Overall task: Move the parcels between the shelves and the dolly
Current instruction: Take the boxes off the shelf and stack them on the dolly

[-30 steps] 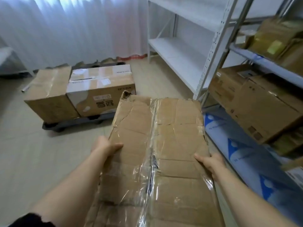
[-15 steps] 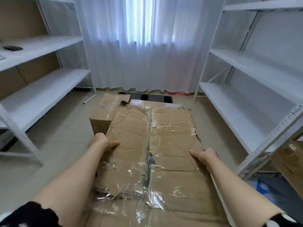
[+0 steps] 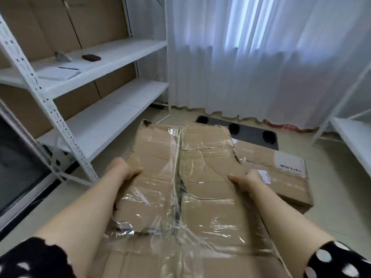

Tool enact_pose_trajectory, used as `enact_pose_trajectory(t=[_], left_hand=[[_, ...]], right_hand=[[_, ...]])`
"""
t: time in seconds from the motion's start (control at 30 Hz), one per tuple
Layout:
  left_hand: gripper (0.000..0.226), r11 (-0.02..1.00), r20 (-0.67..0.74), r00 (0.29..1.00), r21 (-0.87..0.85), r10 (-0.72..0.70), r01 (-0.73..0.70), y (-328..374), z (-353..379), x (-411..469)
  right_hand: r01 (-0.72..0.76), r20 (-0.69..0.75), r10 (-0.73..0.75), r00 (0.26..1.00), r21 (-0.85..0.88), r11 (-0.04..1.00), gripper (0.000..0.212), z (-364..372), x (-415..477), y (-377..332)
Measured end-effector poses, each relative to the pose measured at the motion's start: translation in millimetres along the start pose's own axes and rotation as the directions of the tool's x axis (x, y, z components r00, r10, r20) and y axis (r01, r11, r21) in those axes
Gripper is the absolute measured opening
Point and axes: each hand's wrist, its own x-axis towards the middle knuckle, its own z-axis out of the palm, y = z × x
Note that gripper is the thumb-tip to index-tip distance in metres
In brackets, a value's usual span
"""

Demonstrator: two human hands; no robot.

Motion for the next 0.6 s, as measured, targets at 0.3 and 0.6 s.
enact_pose_trajectory(t=[0.3,0.6], left_hand=[[0.068,1.0,-0.006,1.0,-0.007,0.03,-0.03,43,-94,196],[0.073,0.998,-0.052,0.998,-0.053,0.03,-0.033,140,-140,353]], right_hand=[[-0.017,0.025,0.02,1.0,-0.106,0.994,0.059,106,107,-170],[0.079,-0.027,-0.081,0.996,-0.069,0.994,0.042,131,231,-321]])
